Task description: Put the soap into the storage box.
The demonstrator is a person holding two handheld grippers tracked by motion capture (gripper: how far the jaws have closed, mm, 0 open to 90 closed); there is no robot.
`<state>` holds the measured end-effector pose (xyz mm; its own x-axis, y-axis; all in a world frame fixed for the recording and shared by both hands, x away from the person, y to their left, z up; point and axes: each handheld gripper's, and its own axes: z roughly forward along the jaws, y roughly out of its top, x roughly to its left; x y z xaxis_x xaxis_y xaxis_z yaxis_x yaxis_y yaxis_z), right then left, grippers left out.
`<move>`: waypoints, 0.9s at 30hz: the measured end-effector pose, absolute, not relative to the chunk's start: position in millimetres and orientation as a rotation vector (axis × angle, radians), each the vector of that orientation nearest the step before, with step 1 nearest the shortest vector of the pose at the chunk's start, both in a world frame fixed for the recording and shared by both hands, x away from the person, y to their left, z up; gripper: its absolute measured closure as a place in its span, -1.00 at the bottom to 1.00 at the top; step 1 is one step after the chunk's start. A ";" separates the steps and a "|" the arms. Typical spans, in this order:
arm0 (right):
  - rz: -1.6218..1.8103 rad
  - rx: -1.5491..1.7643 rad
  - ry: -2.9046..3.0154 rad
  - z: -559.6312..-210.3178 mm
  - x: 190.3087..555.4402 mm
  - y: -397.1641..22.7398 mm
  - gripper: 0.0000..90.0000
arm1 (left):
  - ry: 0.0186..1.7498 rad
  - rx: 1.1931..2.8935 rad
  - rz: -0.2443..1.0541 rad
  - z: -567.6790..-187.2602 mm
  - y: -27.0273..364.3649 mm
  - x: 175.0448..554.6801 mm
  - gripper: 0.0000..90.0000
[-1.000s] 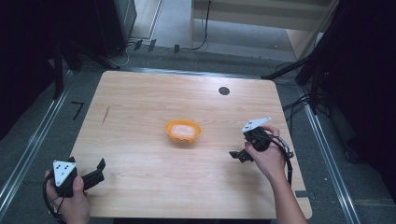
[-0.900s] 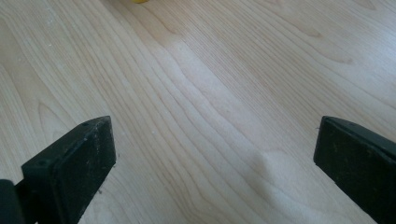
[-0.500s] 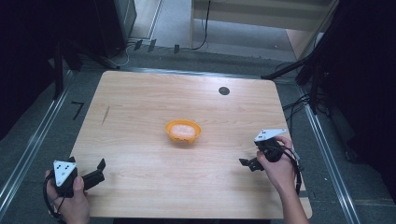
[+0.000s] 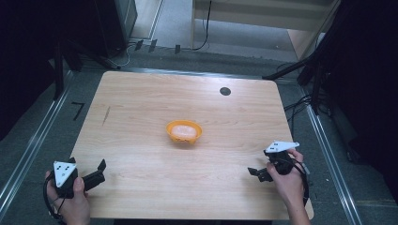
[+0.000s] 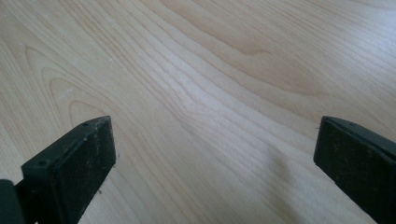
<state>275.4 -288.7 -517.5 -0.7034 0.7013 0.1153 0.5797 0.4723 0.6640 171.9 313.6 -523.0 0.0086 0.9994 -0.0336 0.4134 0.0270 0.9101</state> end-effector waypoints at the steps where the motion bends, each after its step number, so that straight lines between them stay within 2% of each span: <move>1: 1.052 1.116 2.535 -518.8 274.1 -291.0 -1.00 | 1.517 1.497 0.942 -523.0 313.5 171.9 -1.00; 27: 1.178 1.244 2.370 -539.8 224.9 -344.1 -1.00 | 1.511 1.526 0.963 -522.7 310.0 170.7 -1.00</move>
<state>224.9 -344.1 -539.8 -0.6188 0.7683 0.1640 0.5948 0.3218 0.7367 170.7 310.0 -522.7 0.0118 0.9999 -0.0027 0.4194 -0.0025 0.9078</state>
